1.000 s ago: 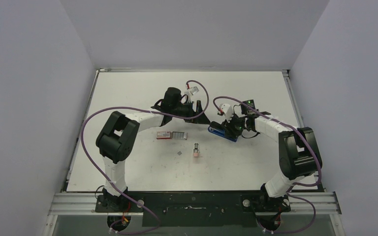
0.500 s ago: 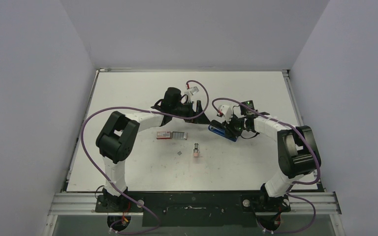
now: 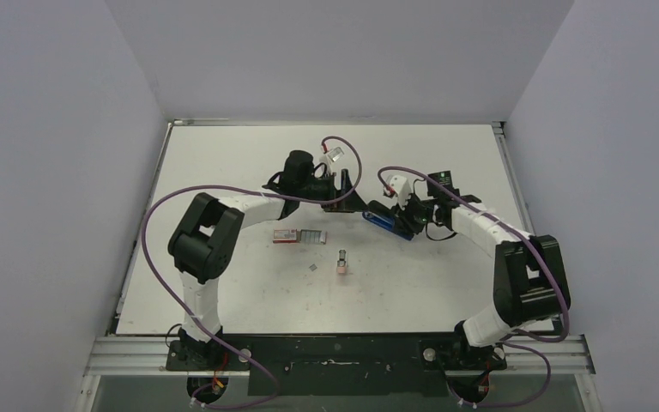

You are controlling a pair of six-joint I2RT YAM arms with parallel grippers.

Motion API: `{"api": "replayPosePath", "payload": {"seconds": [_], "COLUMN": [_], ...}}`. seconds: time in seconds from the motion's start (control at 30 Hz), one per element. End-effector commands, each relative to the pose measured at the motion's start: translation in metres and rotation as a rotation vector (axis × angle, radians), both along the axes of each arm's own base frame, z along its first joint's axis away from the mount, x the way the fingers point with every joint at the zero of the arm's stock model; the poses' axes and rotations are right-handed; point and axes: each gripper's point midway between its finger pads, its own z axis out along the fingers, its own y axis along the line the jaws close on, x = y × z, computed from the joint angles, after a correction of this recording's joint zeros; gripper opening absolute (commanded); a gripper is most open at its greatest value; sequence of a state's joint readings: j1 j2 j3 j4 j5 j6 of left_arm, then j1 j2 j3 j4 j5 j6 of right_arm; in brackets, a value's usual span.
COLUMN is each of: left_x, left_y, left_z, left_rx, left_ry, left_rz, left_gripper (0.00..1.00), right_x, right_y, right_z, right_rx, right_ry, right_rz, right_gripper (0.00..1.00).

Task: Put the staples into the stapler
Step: Close the stapler at the center of the board.

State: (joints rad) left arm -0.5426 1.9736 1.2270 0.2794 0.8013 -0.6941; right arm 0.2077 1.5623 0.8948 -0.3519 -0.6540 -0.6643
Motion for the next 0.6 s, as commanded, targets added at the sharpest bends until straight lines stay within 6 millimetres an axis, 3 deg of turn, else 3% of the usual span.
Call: {"api": "replayPosePath", "payload": {"seconds": [0.0,0.43,0.57], "left_x": [0.006,0.007,0.004], "left_y": [-0.010,-0.022,-0.028], "left_z": [0.023,0.031,0.030], "left_rx": [-0.085,-0.164,-0.169], "left_ry": [0.028,0.166,0.203], "left_rz": [-0.020,-0.060,-0.087], "left_gripper": [0.83,0.90,0.97], "right_x": [0.020,0.016,0.012], "right_y": [0.020,0.033,0.041], "right_z": [0.063,0.089,0.094], "right_rx": [0.135,0.193,0.207], "right_ry": [-0.169,-0.195,-0.193], "right_rz": [0.049,0.066,0.076], "right_gripper": [0.05,0.05,0.05]}}
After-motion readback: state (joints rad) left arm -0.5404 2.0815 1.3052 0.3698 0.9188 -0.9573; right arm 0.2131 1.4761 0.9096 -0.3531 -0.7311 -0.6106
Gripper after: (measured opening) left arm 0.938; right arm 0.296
